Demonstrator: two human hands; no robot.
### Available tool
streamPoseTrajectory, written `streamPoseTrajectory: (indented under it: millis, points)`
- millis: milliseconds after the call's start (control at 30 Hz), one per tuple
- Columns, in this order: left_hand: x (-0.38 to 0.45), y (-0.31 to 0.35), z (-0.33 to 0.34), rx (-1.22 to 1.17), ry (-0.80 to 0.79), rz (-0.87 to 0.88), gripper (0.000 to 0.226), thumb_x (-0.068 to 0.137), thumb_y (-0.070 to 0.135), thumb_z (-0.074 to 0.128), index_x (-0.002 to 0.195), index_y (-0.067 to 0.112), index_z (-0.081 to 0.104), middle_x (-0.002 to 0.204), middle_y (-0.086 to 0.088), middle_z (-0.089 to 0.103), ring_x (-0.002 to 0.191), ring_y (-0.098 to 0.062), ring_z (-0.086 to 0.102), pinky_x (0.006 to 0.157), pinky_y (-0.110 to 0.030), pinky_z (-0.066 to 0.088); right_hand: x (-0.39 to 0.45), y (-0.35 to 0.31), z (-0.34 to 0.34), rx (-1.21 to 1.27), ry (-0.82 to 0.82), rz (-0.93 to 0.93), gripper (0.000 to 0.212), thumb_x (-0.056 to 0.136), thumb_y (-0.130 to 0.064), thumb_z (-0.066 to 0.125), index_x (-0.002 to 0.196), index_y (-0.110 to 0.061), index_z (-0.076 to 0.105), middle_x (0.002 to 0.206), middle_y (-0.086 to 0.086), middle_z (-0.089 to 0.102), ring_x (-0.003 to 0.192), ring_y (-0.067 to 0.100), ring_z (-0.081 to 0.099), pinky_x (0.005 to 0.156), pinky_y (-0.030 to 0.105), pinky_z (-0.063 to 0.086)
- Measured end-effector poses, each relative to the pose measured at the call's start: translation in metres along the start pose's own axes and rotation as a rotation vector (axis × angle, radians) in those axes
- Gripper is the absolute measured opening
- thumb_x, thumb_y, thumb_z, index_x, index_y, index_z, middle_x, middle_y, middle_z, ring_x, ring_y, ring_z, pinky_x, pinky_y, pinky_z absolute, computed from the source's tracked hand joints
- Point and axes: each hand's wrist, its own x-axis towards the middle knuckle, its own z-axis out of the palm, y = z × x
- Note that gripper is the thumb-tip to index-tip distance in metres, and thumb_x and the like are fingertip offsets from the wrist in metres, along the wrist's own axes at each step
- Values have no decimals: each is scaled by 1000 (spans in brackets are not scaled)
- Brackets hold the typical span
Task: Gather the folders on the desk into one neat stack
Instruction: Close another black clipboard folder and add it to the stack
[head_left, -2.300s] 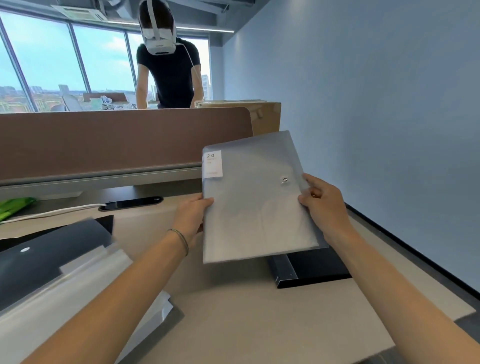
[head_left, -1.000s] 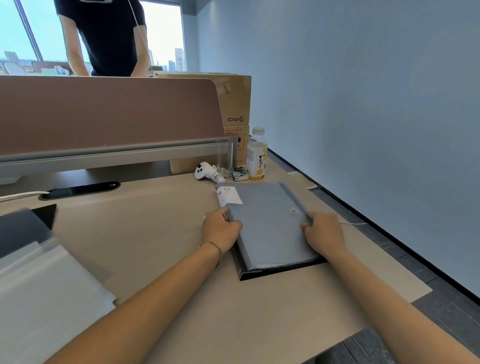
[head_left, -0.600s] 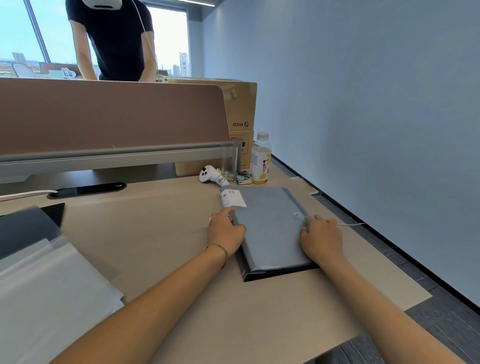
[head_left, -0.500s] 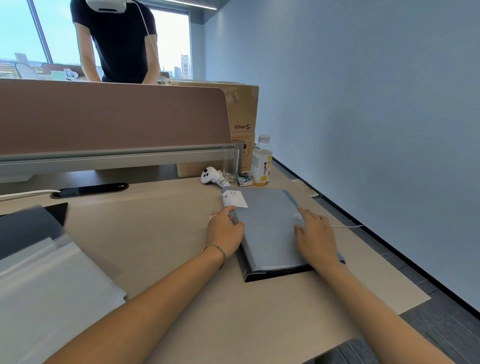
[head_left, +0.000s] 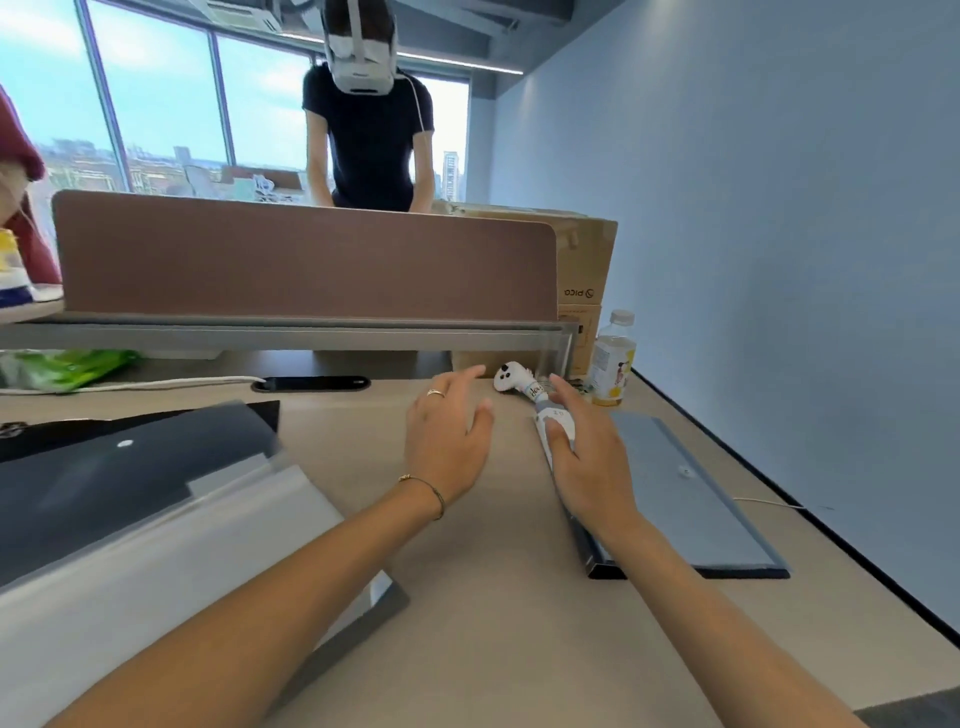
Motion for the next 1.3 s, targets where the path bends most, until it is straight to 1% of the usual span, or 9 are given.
streamPoseTrajectory:
  millis: [167,300,367,467,700,767,900,1100,1300]
  points:
    - [-2,-37,-58,47,79,-53,48,97,40,38,142,27,51,138,0,55,121,-19,53,104,-40,45,2,-53,43,75,-64,-70,51,101,-24,46,150,-31,38,140,-8,57,129,11,50,109,40,43]
    - [-7,-68,-107,138,141,-119,47,98,43,38,141,29,50,139,2,56,122,-17,54,105,-33,41,4,-99,78,129,-151,-142,51,102,-21,46,152,-28,37,139,-9,56,123,7,51,105,31,42]
    - [-14,-81,-136,165,170,-139,46,98,42,39,140,28,51,136,1,58,115,-19,57,104,-37,44,4,-122,98,155,-180,-181,51,102,-21,45,152,-28,37,140,-8,57,124,8,51,105,35,42]
    - [-25,-102,-180,195,207,-180,45,97,36,41,140,27,52,133,-1,57,103,-23,61,101,-42,44,1,-156,133,178,-232,-226,51,102,-23,44,152,-29,36,142,-7,56,127,9,50,103,29,39]
    - [-55,-163,-270,320,304,-293,44,98,29,47,142,25,51,129,-1,59,110,-22,57,103,-40,42,-15,-235,201,239,-336,-333,49,101,-21,48,150,-25,41,142,-3,58,127,16,53,104,29,41]
    - [-65,-178,-293,346,317,-333,44,99,29,47,142,26,50,127,-1,61,109,-21,57,103,-41,43,-22,-255,219,275,-373,-349,50,101,-21,49,150,-25,41,141,-2,58,128,17,53,107,34,43]
    - [-85,-208,-338,392,343,-412,44,98,33,46,142,27,51,137,-2,56,121,-21,56,108,-45,43,-38,-295,258,306,-449,-380,52,100,-22,53,150,-28,41,143,-5,57,131,15,50,109,34,41]
    - [-122,-250,-397,500,368,-625,45,99,35,45,144,28,48,141,-3,55,125,-24,54,105,-45,45,-70,-349,316,279,-617,-468,58,99,-24,55,152,-33,34,143,-5,56,133,16,49,106,34,42]
    - [-151,-291,-442,464,361,-922,49,96,37,42,144,30,47,144,-9,52,132,-29,49,108,-49,42,-99,-382,351,169,-767,-629,67,94,-29,61,154,-31,31,144,-1,54,132,20,48,103,35,44]
